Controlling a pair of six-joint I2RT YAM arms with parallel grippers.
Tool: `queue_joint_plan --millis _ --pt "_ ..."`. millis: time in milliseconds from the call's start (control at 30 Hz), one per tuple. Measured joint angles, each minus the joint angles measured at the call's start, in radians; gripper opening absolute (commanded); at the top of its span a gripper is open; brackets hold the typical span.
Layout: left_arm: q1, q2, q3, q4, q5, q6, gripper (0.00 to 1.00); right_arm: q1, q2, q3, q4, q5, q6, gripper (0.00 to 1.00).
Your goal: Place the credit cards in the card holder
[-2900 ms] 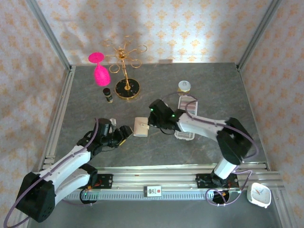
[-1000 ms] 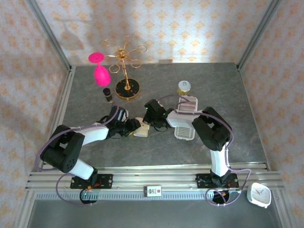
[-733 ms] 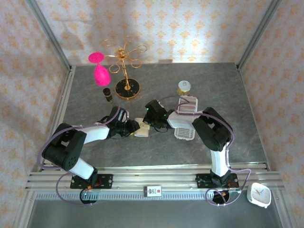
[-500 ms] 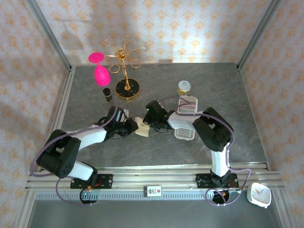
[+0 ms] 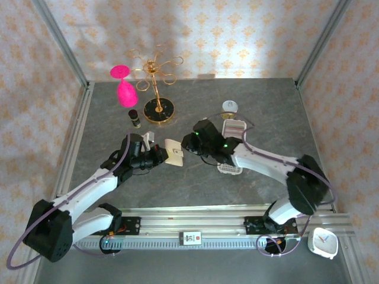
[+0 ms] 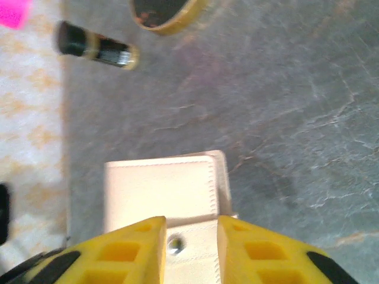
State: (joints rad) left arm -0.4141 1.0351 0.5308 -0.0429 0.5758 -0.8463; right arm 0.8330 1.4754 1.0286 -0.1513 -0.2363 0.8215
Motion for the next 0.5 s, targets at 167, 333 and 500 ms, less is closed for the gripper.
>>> queue_joint_plan --millis 167,333,500 --pt "-0.108 -0.096 0.018 -0.071 -0.093 -0.021 0.00 0.006 -0.140 -0.031 -0.057 -0.019 -0.025 0.38" --pt "-0.233 -0.148 0.091 -0.172 -0.249 -0.082 0.00 0.006 -0.262 -0.053 -0.145 -0.021 -0.025 0.37" --pt "-0.418 -0.140 0.156 -0.251 -0.435 -0.175 0.00 0.007 -0.371 -0.080 -0.211 -0.050 -0.021 0.37"
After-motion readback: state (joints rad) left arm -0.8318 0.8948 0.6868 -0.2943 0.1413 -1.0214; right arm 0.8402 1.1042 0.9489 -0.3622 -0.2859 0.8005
